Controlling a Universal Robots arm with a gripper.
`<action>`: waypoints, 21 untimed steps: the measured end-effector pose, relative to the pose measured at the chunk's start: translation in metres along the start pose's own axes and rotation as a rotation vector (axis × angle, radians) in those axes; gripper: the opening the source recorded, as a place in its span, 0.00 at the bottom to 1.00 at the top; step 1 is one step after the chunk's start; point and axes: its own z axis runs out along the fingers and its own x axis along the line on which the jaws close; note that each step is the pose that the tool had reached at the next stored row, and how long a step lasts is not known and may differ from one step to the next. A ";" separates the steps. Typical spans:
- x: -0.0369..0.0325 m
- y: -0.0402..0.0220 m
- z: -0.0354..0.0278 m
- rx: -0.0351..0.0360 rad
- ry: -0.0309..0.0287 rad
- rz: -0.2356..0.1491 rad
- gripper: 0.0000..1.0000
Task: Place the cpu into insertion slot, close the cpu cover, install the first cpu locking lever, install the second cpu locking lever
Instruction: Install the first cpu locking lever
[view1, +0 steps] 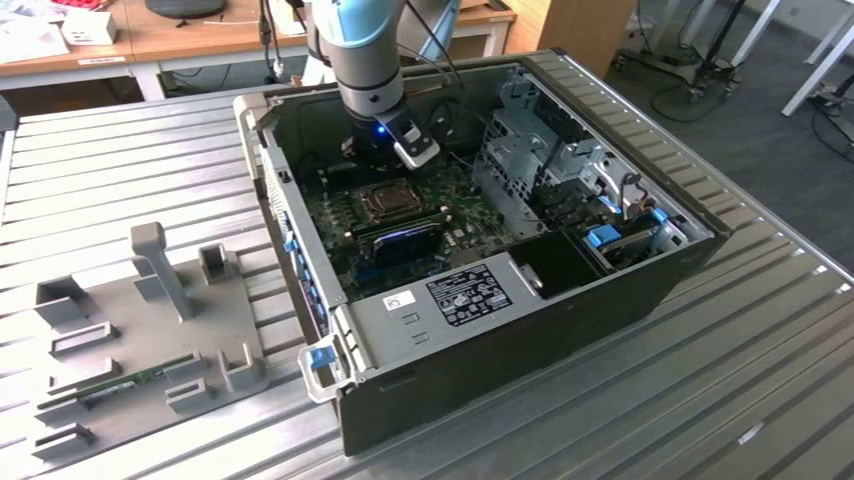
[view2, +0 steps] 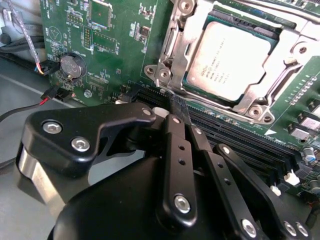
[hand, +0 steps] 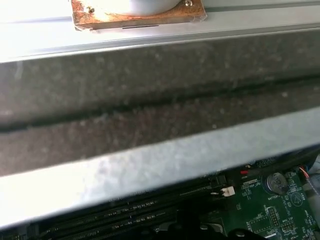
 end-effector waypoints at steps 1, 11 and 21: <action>0.0000 0.0000 -0.0002 0.0001 0.0000 0.000 0.10; -0.0007 0.0007 -0.0032 -0.0002 -0.0001 0.000 0.10; -0.0008 -0.0019 -0.0016 -0.0004 -0.0031 -0.001 0.10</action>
